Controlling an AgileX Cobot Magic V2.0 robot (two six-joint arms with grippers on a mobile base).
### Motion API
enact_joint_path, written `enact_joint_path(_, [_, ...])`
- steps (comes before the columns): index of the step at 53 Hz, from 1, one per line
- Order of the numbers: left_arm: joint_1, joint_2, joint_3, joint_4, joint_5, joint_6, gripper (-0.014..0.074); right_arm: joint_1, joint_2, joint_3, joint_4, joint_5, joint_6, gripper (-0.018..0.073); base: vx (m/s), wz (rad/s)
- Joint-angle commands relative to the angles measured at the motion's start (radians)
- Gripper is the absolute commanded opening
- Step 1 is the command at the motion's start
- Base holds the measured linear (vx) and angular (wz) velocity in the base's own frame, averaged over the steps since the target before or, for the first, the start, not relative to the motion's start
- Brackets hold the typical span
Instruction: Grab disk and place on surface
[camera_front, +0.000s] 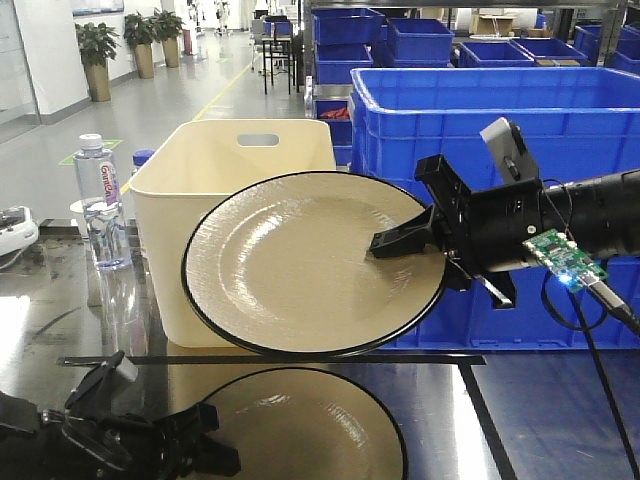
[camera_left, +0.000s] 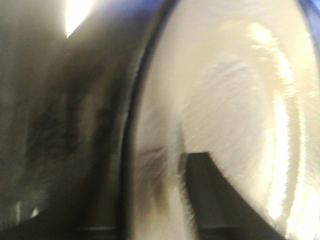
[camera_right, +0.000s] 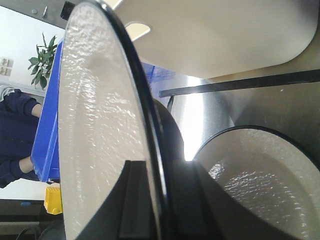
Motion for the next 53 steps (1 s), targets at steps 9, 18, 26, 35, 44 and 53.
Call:
enact_joint_path(9, [0.107,-0.082,-0.015,0.111,0.102,0.009,0.0641,-0.002,-0.048,-0.042,0.108,-0.051,0.002,-0.0008,0.00,0.00])
enact_joint_path(18, [0.187,-0.207,-0.015,0.149,0.120,0.010,0.0620,-0.002,-0.048,-0.042,0.085,-0.073,0.001,-0.0008,0.00,0.00])
enact_joint_path(26, [0.244,-0.443,-0.015,0.158,0.048,0.010,0.0571,-0.001,-0.036,-0.039,-0.173,-0.053,0.010,-0.0008,0.00,0.00])
enact_joint_path(35, [0.244,-0.554,-0.015,0.158,-0.070,0.010,0.0552,0.014,0.035,-0.039,-0.187,-0.033,0.016,-0.0008,0.00,0.00])
enact_joint_path(44, [0.244,-0.581,-0.015,0.157,-0.122,0.010,0.0552,0.111,0.121,-0.039,-0.183,-0.047,0.007,-0.0008,0.00,0.00])
enact_joint_path(53, [0.244,-0.581,-0.015,0.157,-0.122,0.010,0.0552,0.160,0.177,-0.039,-0.187,-0.051,0.003,-0.0008,0.00,0.00])
